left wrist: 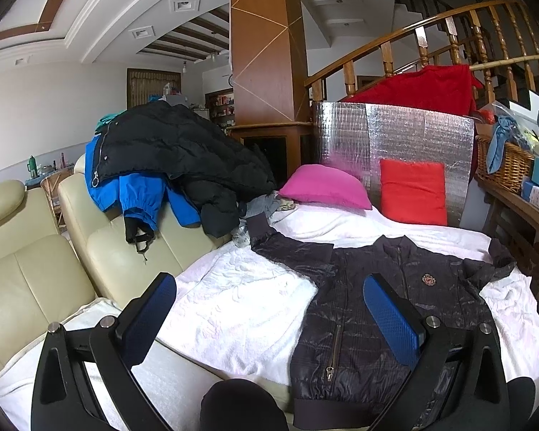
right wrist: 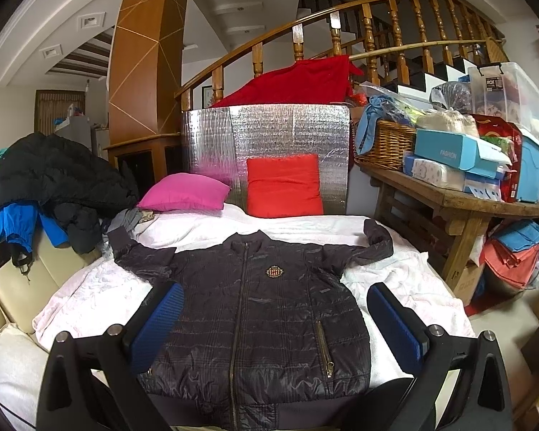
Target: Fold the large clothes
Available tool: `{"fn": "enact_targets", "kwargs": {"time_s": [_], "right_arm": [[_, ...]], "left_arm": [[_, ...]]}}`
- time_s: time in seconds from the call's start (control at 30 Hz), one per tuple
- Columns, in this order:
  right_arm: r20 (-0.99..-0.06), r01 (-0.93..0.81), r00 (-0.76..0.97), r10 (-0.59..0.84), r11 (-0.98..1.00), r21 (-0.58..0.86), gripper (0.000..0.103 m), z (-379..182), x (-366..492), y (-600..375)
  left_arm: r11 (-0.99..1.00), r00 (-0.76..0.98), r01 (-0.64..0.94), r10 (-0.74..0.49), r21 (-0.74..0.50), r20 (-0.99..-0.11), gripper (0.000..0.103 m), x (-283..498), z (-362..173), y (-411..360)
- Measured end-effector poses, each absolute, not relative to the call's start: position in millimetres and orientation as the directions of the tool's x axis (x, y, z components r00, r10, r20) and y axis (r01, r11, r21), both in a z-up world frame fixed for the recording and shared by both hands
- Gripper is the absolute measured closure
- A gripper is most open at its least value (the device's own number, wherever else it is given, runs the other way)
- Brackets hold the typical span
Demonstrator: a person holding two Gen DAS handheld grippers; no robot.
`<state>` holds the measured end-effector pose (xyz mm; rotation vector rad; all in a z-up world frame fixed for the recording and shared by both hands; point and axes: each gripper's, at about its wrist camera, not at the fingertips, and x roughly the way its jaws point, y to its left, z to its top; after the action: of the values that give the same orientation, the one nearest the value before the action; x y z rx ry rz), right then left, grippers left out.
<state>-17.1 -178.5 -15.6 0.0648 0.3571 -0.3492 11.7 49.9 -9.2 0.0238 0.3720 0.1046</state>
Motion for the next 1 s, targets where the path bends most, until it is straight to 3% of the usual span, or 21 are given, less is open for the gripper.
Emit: {"fn": "enact_targets", "kwargs": {"time_s": [0.67, 1.0], "right_arm": [[-0.36, 0.352, 0.872, -0.331, 0.936, -0.009, 0.0, -21.5, -9.6, -186.3], [-0.395, 0.389, 0.843, -0.366, 0.921, -0.022, 0.0, -35.3, 19.2, -210.2]], "left_arm": [[0.994, 0.921, -0.09, 0.105, 0.057, -0.375, 0.0, 18.5, -13.8, 42.1], [0.993, 0.895, -0.079, 0.112, 0.092, -0.431, 0.0, 57.4, -34.7, 24.8]]}}
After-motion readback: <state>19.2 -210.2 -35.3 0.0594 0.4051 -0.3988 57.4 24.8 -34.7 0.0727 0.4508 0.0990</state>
